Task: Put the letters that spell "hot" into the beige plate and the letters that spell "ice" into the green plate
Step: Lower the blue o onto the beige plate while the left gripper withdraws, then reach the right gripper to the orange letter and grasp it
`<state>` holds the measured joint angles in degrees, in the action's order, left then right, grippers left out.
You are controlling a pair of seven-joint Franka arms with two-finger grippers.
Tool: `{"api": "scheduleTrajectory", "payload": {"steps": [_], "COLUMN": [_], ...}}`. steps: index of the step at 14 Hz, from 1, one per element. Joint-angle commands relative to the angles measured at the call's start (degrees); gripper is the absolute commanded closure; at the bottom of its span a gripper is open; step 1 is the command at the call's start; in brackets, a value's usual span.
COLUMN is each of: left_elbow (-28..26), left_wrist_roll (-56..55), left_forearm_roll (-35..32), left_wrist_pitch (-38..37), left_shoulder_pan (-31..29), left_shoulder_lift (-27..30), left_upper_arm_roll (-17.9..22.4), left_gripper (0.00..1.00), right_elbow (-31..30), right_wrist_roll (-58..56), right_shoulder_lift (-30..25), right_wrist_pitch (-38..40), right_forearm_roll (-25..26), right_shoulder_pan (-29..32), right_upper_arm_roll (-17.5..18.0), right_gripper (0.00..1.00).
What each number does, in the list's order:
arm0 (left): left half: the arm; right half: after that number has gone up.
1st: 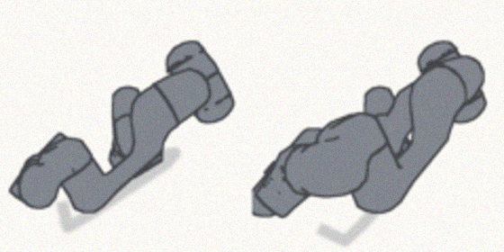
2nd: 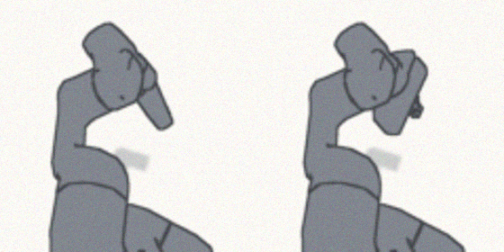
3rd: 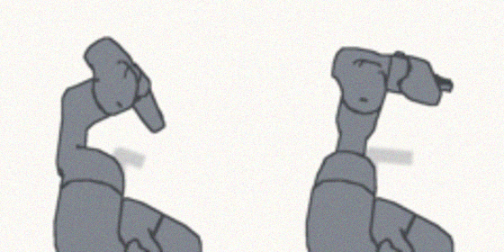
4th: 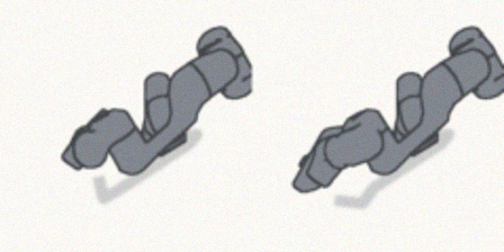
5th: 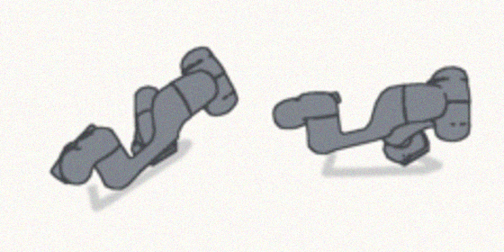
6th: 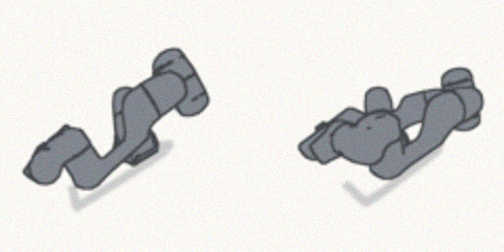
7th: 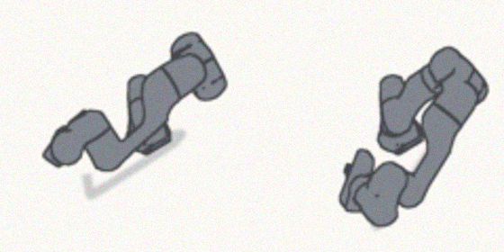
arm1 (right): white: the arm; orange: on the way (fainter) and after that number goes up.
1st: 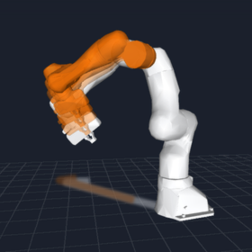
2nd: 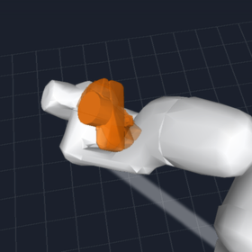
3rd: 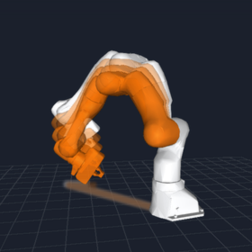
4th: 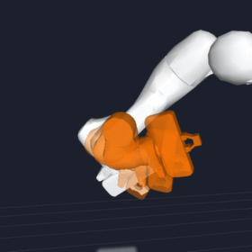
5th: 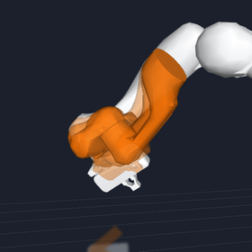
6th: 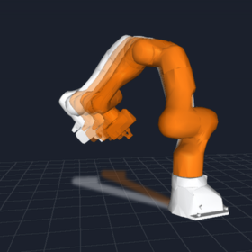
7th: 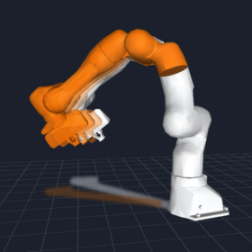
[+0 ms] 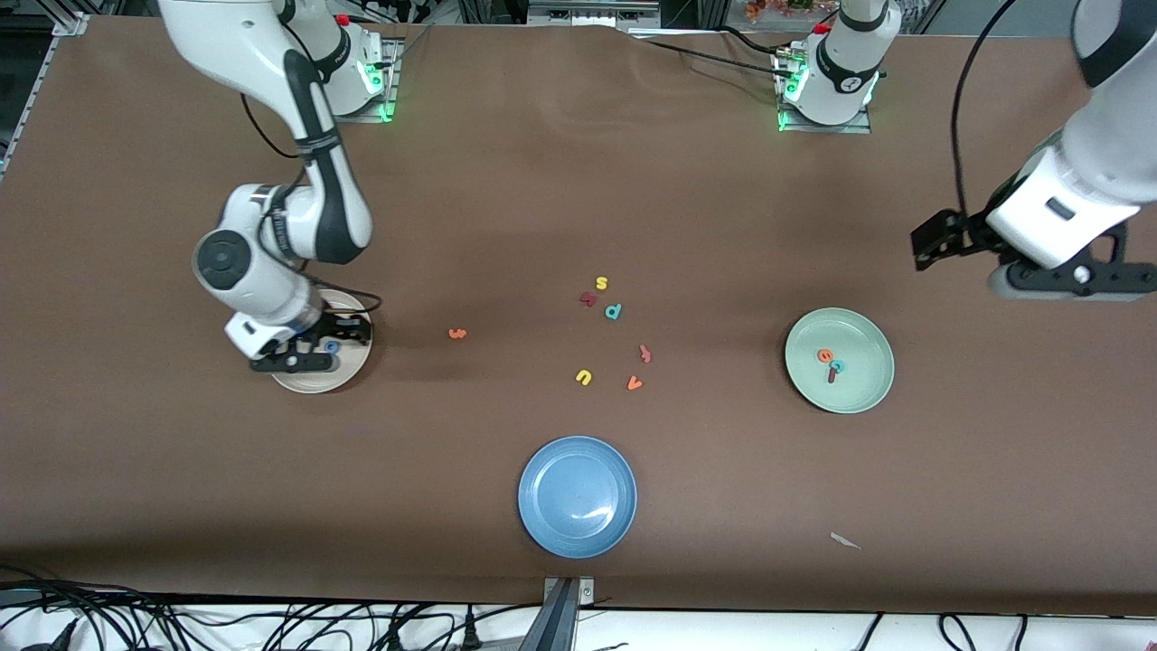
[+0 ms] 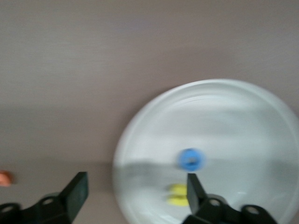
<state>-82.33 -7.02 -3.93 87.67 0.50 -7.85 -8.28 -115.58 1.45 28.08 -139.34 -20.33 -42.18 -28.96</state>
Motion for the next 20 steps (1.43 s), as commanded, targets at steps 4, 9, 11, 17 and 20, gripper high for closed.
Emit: {"api": "scheduleTrajectory", "payload": {"steps": [4,9,11,17,20], "left_elbow": [-15.0,-13.7,-13.6,-12.9,-12.8], "left_wrist_roll": [3.1,2.4,2.9,2.9,3.0], "left_forearm_roll": [3.8,3.8,3.8,3.2,3.2], "left_wrist_pitch": [7.7,7.2,7.2,7.2,7.2], "left_shoulder_pan": [1.5,2.3,2.5,2.0,1.8], "left_shoulder_lift": [8.8,8.2,8.2,7.7,7.6], "left_upper_arm_roll": [3.1,2.7,2.7,2.7,2.7], "left_gripper": [0.00,0.00,0.00,0.00,0.00], "right_elbow": [1.6,4.7,4.8,5.0,5.4], "right_wrist_roll": [21.3,29.3,29.8,29.9,29.5], "right_shoulder_lift": [2.5,6.7,7.3,8.1,9.1], "right_wrist_pitch": [-5.9,-6.2,-7.0,-7.3,-7.7], "right_forearm_roll": [-1.0,-1.1,-1.2,-3.1,-3.9], "right_shoulder_pan": [-5.0,-7.5,-7.5,-7.4,-7.2], "right_upper_arm_roll": [4.7,5.1,6.3,7.7,7.7], "right_gripper": [0.00,0.00,0.00,0.12,0.19]}}
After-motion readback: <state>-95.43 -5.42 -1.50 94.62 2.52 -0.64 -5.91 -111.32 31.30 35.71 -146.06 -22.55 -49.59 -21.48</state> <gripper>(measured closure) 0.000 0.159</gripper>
